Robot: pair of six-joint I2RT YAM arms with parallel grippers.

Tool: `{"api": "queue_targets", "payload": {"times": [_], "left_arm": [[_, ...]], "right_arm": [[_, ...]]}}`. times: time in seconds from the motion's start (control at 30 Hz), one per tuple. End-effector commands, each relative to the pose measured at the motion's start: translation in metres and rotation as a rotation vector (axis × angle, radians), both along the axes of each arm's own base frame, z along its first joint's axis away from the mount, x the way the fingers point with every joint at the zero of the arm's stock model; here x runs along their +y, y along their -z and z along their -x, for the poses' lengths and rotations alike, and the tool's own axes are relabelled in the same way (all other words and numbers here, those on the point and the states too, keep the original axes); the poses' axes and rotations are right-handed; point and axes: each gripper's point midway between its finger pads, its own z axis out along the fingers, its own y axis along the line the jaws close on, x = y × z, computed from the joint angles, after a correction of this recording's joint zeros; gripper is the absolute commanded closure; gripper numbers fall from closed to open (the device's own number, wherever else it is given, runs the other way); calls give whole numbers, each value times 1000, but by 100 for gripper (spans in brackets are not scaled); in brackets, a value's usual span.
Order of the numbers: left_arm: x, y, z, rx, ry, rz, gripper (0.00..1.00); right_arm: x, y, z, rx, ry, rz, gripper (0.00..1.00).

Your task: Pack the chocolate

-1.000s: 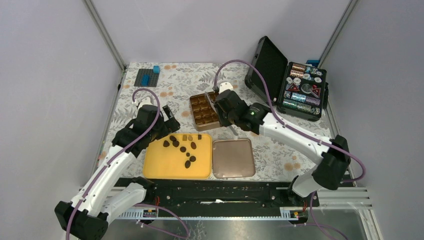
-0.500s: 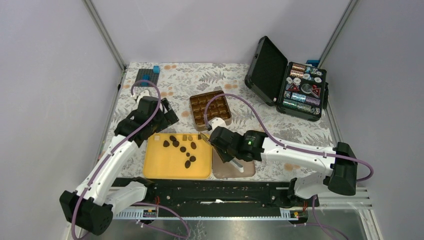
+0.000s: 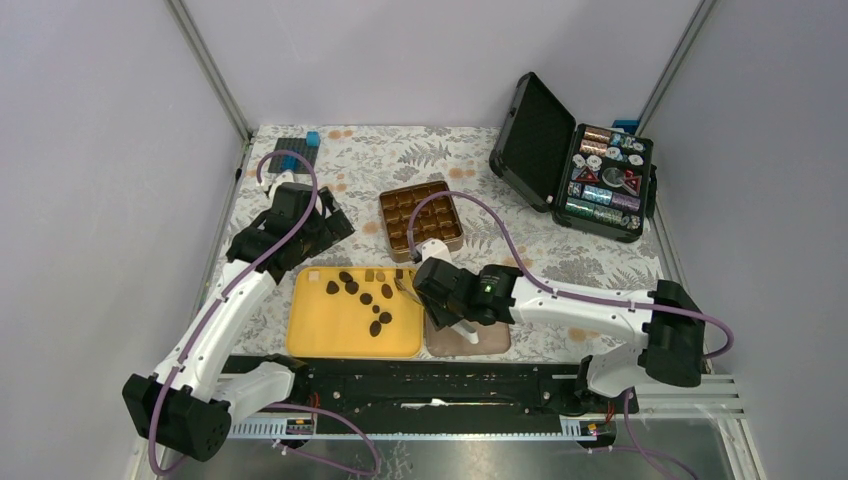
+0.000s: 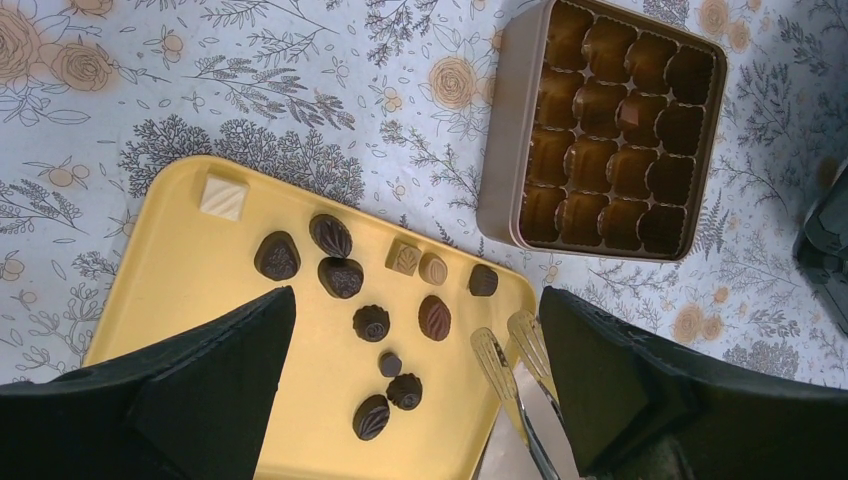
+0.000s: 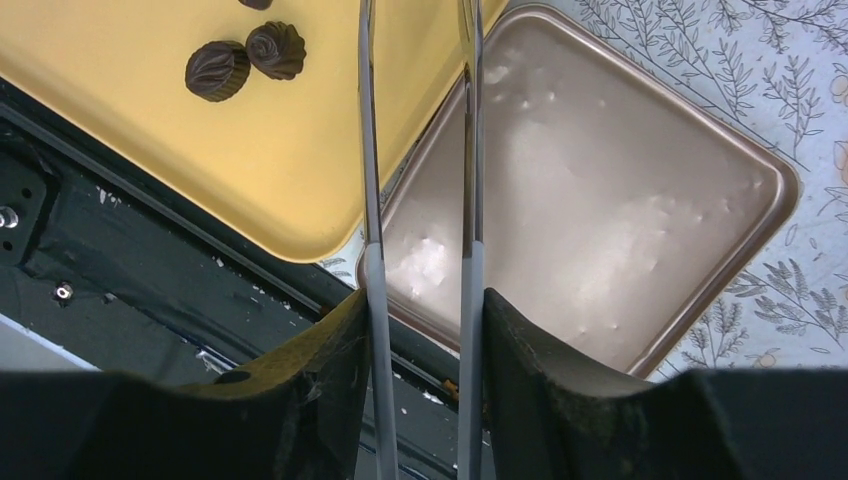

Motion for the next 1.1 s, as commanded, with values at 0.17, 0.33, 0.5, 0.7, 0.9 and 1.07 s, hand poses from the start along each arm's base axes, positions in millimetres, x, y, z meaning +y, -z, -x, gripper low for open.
{"api": "queue_targets", "payload": {"times": [0.17, 0.33, 0.5, 0.7, 0.9, 1.07], "left_arm": [[3, -27, -3, -82, 2, 4, 1], [1, -23, -3, -69, 27, -4, 1], [2, -24, -2, -77, 28, -12, 1], [3, -19, -2, -67, 27, -22, 1], [3, -17, -3, -61, 29, -26, 1], [2, -15, -5, -58, 33, -26, 1]], "right_arm": [[29, -2, -9, -8, 71, -94, 48], [30, 2, -17, -40, 83, -61, 46], [30, 9, -24, -62, 100, -31, 45], [40, 15, -25, -55, 88, -27, 46], [44, 15, -28, -61, 88, -23, 50], [47, 14, -28, -64, 82, -26, 63]]}}
